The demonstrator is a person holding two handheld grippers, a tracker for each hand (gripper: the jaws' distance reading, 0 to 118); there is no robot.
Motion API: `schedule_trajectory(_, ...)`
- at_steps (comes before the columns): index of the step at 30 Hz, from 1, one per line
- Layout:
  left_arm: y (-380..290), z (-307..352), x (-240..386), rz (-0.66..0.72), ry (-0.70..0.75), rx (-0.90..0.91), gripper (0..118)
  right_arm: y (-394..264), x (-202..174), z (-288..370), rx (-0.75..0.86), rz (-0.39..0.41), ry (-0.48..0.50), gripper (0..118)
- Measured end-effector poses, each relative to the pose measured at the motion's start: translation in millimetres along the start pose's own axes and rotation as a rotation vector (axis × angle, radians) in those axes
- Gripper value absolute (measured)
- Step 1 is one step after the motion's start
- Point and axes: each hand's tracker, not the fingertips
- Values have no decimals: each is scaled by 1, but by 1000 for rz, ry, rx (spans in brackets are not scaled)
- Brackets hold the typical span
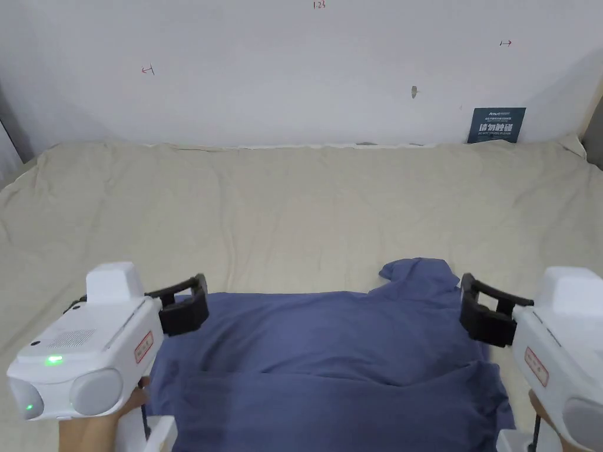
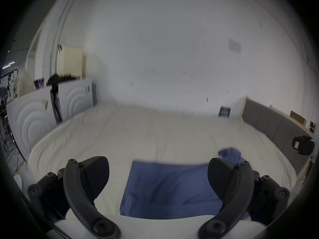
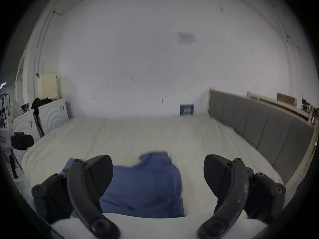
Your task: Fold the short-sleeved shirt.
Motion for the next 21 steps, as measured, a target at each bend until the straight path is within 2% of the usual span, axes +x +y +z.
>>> schedule_trajectory(2,9,3,9,-13,-7,63,111,9,-6,4,44,17,-8,108)
schedule_trajectory(3,12,4,14,-15,-10,87,103,12,-9,7,61,27,-9,106)
schedule_trajectory(4,15,5,18,-20,-17,108,87,15,-11,8,81,36,-12,96)
schedule_trajectory(5,15,6,21,-27,-22,116,71,16,-13,9,93,50,-18,83)
schedule_trajectory(6,15,4,24,-33,-24,124,47,17,-15,10,92,56,-19,68)
schedule_trajectory(7,15,3,27,-44,-26,125,12,18,-16,10,92,69,-19,36)
schedule_trajectory(8,14,2,29,-49,-27,125,1,18,-16,8,98,71,-21,9)
schedule_trajectory(9,13,0,31,-46,-35,125,1,17,-17,6,103,73,-27,2)
schedule_trajectory(15,9,-18,30,-86,-28,57,0,19,-12,-1,89,74,-27,1)
schedule_trajectory(21,12,-81,12,-89,-53,-140,0,23,-8,-29,64,63,-30,2)
